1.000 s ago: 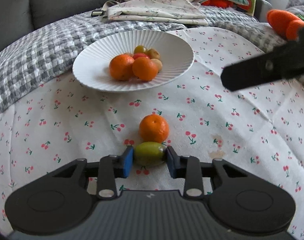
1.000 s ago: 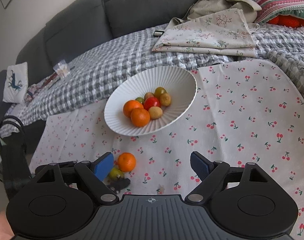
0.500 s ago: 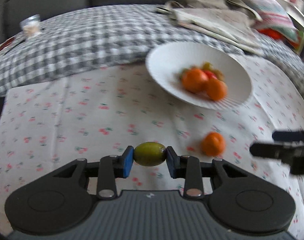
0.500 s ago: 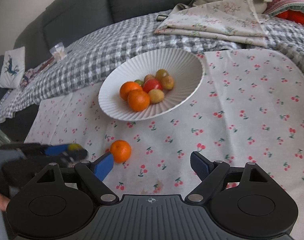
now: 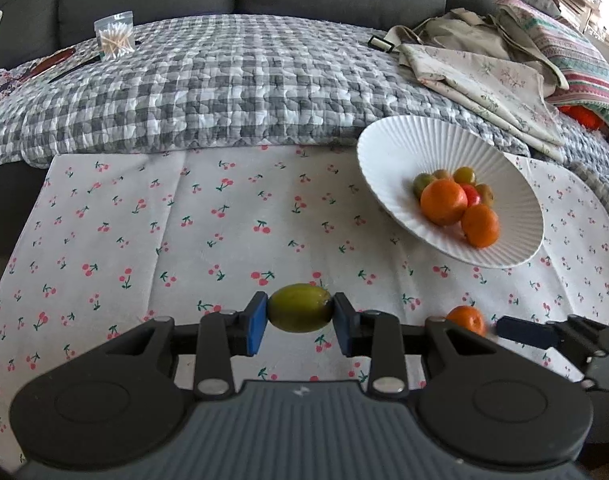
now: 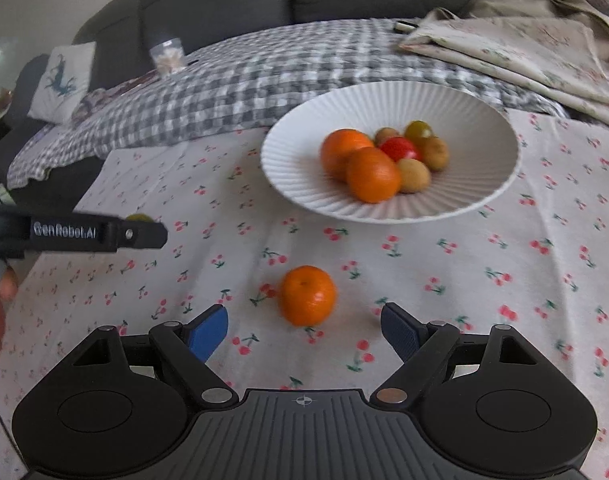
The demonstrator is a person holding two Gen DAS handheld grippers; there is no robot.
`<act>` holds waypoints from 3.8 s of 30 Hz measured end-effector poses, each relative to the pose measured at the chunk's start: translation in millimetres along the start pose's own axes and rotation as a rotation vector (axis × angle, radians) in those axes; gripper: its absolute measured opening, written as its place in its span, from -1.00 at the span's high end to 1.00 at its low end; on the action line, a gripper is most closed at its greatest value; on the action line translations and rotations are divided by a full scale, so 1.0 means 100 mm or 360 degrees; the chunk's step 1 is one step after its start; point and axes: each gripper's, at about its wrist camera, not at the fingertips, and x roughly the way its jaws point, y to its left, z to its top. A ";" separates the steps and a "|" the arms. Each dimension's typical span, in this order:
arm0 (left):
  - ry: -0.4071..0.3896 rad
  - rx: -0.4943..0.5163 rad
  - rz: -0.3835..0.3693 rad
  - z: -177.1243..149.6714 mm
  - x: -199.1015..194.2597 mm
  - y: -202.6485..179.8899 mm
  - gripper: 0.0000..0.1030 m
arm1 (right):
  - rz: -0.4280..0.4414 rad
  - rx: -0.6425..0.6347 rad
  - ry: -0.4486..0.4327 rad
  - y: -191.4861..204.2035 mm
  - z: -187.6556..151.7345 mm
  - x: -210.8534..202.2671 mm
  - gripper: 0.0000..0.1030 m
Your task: Organize fruits
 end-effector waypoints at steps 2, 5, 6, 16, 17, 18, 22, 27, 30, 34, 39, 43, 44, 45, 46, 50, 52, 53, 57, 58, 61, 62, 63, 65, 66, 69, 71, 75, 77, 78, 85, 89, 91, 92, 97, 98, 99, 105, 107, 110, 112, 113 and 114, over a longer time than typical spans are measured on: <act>-0.0004 0.0000 -0.0005 0.00 -0.01 0.00 0.35 | -0.0028 -0.0035 -0.0027 0.04 0.00 0.03 -0.59; -0.0009 0.0002 -0.0005 0.01 -0.01 -0.01 0.35 | -0.0055 -0.0049 -0.0058 0.05 0.01 0.08 -0.28; -0.0012 0.0004 -0.0005 0.01 -0.02 -0.01 0.35 | -0.0052 -0.0052 -0.0064 0.05 0.02 0.09 -0.04; -0.0037 0.0040 -0.0014 0.01 -0.05 -0.07 0.36 | -0.0016 -0.0004 -0.0086 0.01 0.15 -0.13 0.38; -0.0040 0.0045 -0.0014 0.01 -0.05 -0.08 0.36 | -0.0012 0.0003 -0.0090 0.00 0.16 -0.15 0.38; -0.0043 0.0049 -0.0014 0.01 -0.05 -0.09 0.36 | -0.0014 0.0011 -0.0092 -0.02 0.17 -0.18 0.38; -0.0064 0.0087 -0.0002 0.01 -0.07 -0.14 0.36 | -0.0019 0.0045 -0.0087 -0.06 0.18 -0.25 0.38; -0.0095 0.0113 -0.0003 0.03 -0.09 -0.18 0.36 | 0.0009 0.0066 -0.0126 -0.09 0.22 -0.45 0.38; -0.0117 0.0137 -0.0005 0.05 -0.11 -0.22 0.35 | 0.0014 0.0088 -0.0175 -0.14 0.27 -0.57 0.38; -0.0170 0.0138 -0.0036 0.09 -0.14 -0.25 0.35 | -0.0002 0.0151 -0.0239 -0.29 0.36 -0.69 0.38; -0.0241 0.0116 -0.0091 0.17 -0.18 -0.26 0.35 | -0.0058 0.0258 -0.0291 -0.56 0.44 -0.77 0.38; -0.0286 0.0096 -0.0137 0.25 -0.19 -0.27 0.35 | -0.0083 0.0308 -0.0317 -0.71 0.47 -0.82 0.38; -0.0293 0.0089 -0.0152 0.27 -0.19 -0.27 0.35 | -0.0088 0.0312 -0.0319 -0.73 0.48 -0.82 0.38; -0.0303 0.0083 -0.0168 0.30 -0.18 -0.27 0.35 | -0.0095 0.0315 -0.0321 -0.75 0.49 -0.81 0.38; -0.0312 0.0077 -0.0180 0.33 -0.16 -0.28 0.35 | -0.0104 0.0319 -0.0324 -0.76 0.50 -0.80 0.38; -0.0341 0.0050 -0.0229 0.47 -0.03 -0.31 0.35 | -0.0124 0.0330 -0.0329 -0.84 0.56 -0.70 0.38; -0.0337 0.0025 -0.0262 0.53 0.09 -0.33 0.35 | -0.0140 0.0330 -0.0324 -0.88 0.59 -0.61 0.38; -0.0328 0.0010 -0.0289 0.56 0.15 -0.34 0.35 | -0.0149 0.0333 -0.0317 -0.90 0.60 -0.57 0.38; -0.0299 0.0029 -0.0327 0.64 0.37 -0.44 0.35 | -0.0176 0.0346 -0.0298 -1.01 0.64 -0.41 0.38; -0.0300 0.0026 -0.0326 0.67 0.42 -0.46 0.35 | -0.0170 0.0352 -0.0297 -1.03 0.66 -0.37 0.38; -0.0295 -0.0035 -0.0365 0.74 0.55 -0.47 0.35 | -0.0168 0.0344 -0.0302 -1.05 0.70 -0.29 0.38; -0.0292 -0.0040 -0.0371 0.75 0.59 -0.49 0.35 | -0.0167 0.0339 -0.0302 -1.05 0.71 -0.26 0.38; -0.0294 -0.0039 -0.0369 0.76 0.63 -0.50 0.35 | -0.0164 0.0337 -0.0302 -1.05 0.72 -0.23 0.38; -0.0286 -0.0036 -0.0369 0.75 0.70 -0.53 0.35 | -0.0161 0.0339 -0.0291 -1.07 0.74 -0.16 0.38; -0.0275 -0.0038 -0.0371 0.75 0.74 -0.54 0.35 | -0.0163 0.0337 -0.0282 -1.07 0.74 -0.13 0.38; -0.0249 -0.0034 -0.0381 0.73 0.83 -0.56 0.35 | -0.0165 0.0337 -0.0255 -1.09 0.73 -0.04 0.38; -0.0245 -0.0034 -0.0386 0.72 0.86 -0.56 0.35 | -0.0148 0.0338 -0.0254 -1.09 0.73 -0.01 0.38; -0.0232 -0.0025 -0.0386 0.70 0.86 -0.57 0.35 | -0.0131 0.0347 -0.0253 -1.06 0.72 0.02 0.36; -0.0230 -0.0031 -0.0402 0.71 0.84 -0.57 0.23 | -0.0118 0.0356 -0.0247 -1.04 0.71 0.04 0.35; -0.0232 -0.0036 -0.0414 0.71 0.82 -0.56 0.12 | -0.0128 0.0354 -0.0246 -1.04 0.71 0.03 0.34; -0.0296 -0.0016 -0.0408 0.74 0.56 -0.56 -0.28 | -0.0116 0.0448 -0.0331 -1.09 0.73 -0.18 -0.08; -0.0305 -0.0033 -0.0378 0.73 0.37 -0.52 -0.32 | -0.0070 0.0483 -0.0349 -1.08 0.72 -0.33 -0.20; -0.0316 -0.0054 -0.0352 0.70 0.24 -0.46 -0.36 | -0.0039 0.0510 -0.0373 -1.07 0.72 -0.44 -0.21; -0.0320 -0.0069 -0.0346 0.69 0.19 -0.44 -0.38 | -0.0019 0.0529 -0.0388 -1.07 0.71 -0.50 -0.23; -0.0320 -0.0095 -0.0281 0.50 -0.08 -0.38 -0.41 | 0.0039 0.0607 -0.0447 -1.06 0.60 -0.81 -0.30; -0.0311 -0.0095 -0.0269 0.46 -0.14 -0.38 -0.41 | 0.0055 0.0627 -0.0452 -1.05 0.56 -0.87 -0.31; -0.0297 -0.0097 -0.0262 0.40 -0.20 -0.39 -0.41 | 0.0065 0.0638 -0.0450 -1.03 0.53 -0.92 -0.31; -0.0289 -0.0091 -0.0221 0.10 -0.57 -0.46 -0.49 | 0.0079 0.0556 -0.0419 -0.74 0.34 -1.20 -0.43; -0.0307 -0.0084 -0.0185 0.01 -0.69 -0.49 -0.51 | 0.0094 0.0536 -0.0404 -0.64 0.25 -1.27 -0.46; -0.0307 -0.0093 -0.0151 -0.12 -0.84 -0.52 -0.59 | 0.0065 0.0452 -0.0380 -0.47 0.11 -1.38 -0.46; -0.0295 -0.0094 -0.0129 -0.22 -0.91 -0.53 -0.68 | 0.0037 0.0419 -0.0368 -0.39 0.02 -1.45 -0.55; -0.0295 -0.0086 -0.0116 -0.27 -0.94 -0.54 -0.71 | 0.0026 0.0414 -0.0363 -0.37 -0.02 -1.48 -0.57; -0.0296 -0.0077 -0.0095 -0.31 -0.97 -0.55 -0.72 | 0.0015 0.0412 -0.0357 -0.36 -0.06 -1.51 -0.59</act>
